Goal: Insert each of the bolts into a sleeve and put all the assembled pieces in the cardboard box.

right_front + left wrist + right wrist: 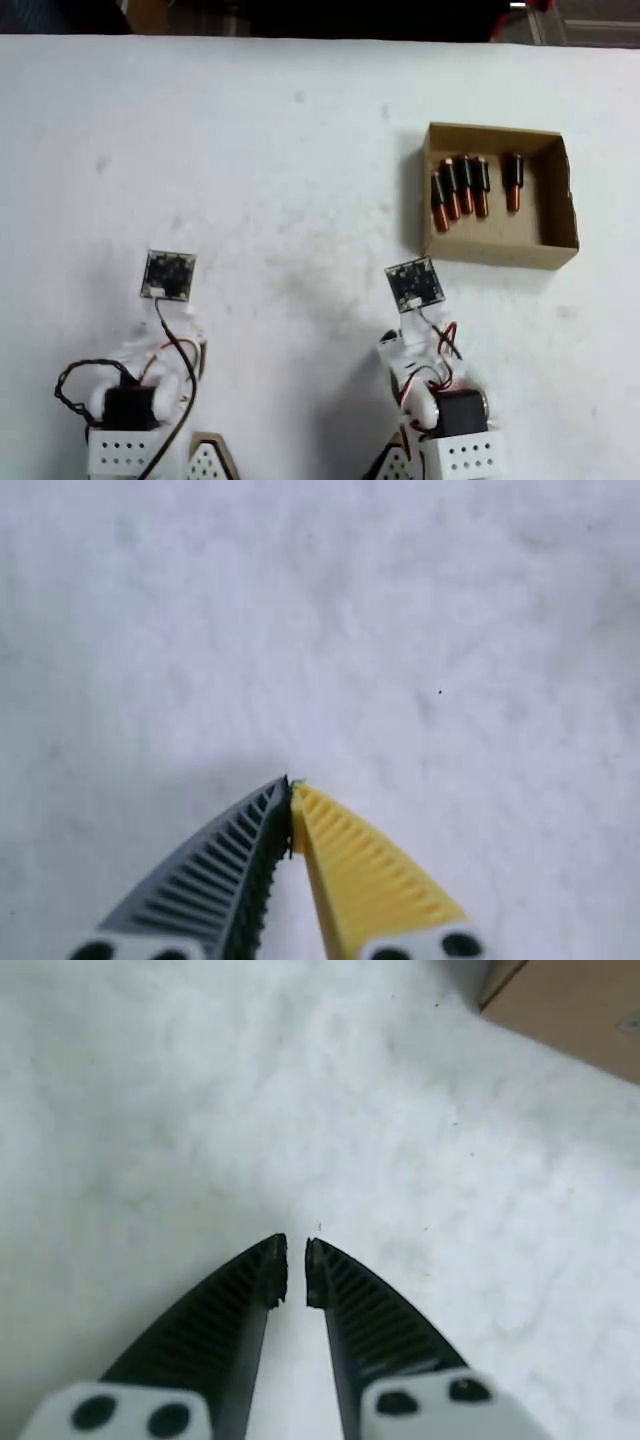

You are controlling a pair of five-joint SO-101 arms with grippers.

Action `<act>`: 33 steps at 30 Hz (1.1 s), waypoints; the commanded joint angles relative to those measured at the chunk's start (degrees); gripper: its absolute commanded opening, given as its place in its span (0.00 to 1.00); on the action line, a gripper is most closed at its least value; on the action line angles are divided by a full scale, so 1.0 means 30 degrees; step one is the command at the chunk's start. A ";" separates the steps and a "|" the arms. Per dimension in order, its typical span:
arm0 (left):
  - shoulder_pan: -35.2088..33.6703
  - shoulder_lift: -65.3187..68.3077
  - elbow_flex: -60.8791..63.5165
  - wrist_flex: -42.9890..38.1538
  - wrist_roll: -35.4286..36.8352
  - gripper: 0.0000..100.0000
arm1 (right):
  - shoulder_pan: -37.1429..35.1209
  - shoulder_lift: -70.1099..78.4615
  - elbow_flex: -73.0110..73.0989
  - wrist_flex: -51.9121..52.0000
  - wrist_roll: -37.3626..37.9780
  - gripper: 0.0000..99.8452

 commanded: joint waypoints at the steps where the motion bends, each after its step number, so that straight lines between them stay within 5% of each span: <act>1: -0.0103 -0.0220 -0.0029 0.0088 0.0088 0.02 | -0.0132 -0.0103 0.0176 0.0161 0.0000 0.02; 19: -0.0103 -0.0220 -0.0029 0.0088 0.0088 0.02 | -0.0073 -0.0073 0.0176 0.0161 -0.0615 0.02; 33: -0.0103 -0.0220 -0.0029 0.0088 0.0088 0.02 | 0.2418 -0.0103 0.0176 0.0161 -0.1788 0.02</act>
